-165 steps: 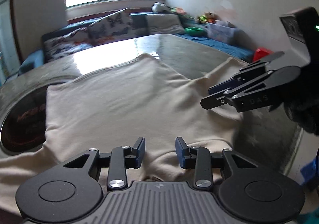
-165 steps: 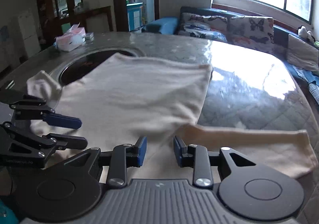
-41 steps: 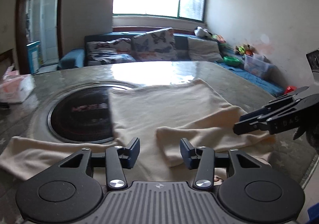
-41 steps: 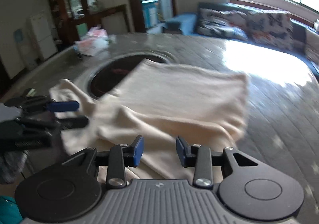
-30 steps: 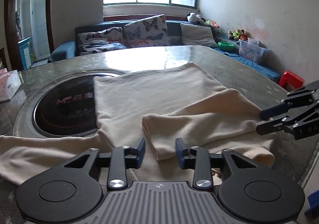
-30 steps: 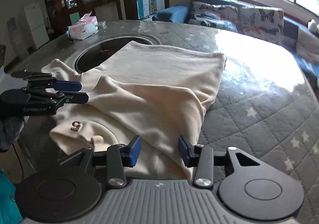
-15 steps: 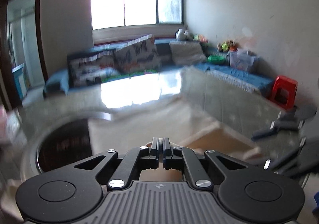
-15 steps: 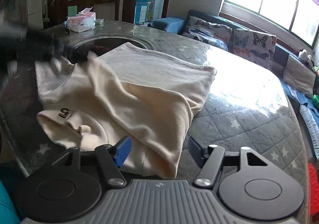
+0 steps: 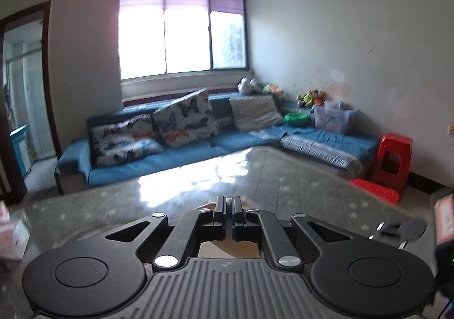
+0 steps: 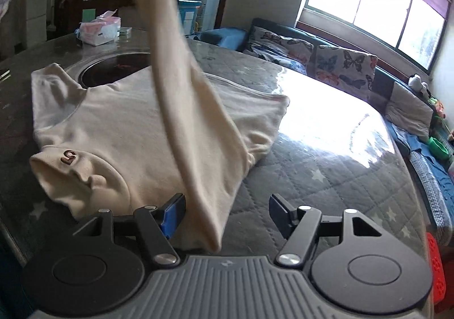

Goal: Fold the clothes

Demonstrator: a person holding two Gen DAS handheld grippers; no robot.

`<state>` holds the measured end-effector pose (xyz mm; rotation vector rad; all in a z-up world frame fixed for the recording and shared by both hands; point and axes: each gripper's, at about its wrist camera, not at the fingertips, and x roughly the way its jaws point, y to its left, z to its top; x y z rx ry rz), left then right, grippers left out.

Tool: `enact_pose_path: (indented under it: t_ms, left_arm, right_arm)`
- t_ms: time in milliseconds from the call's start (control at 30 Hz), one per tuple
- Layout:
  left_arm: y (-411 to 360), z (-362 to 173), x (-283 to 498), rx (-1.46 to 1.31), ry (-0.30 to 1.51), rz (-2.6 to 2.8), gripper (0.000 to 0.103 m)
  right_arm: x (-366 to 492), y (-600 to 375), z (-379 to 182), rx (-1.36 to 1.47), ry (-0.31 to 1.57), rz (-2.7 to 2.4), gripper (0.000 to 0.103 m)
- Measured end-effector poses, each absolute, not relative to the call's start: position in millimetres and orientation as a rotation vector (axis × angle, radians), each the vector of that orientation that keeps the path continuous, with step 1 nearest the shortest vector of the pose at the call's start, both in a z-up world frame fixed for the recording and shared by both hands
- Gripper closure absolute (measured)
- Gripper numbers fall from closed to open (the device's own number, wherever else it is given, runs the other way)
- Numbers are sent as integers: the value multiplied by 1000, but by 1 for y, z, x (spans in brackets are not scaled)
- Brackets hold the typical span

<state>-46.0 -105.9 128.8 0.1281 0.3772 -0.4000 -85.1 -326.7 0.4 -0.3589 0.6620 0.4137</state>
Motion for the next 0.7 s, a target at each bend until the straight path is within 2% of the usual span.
enact_pose_path:
  t_ms: [167,267,400,600,700]
  left_arm:
    - [-81,83,-53,144,503,-341,99]
    - [-64,57,-57,152,587,-302,95]
    - [-49,45,-62,146,625,-254,95]
    - [-63,45,-65,117,618,-296,94]
    - [-68,40,-63,109,622,-303,91]
  right_arm:
    - [-85,-340,1,-340,679,379,36]
    - [-86,-344,1,-350,704,388,36]
    - [-85,-350,11,-337,718,427,36]
    - [-62,-341,29,-273,689,504,51]
    - [-44,-327,31,-270,681,569,58]
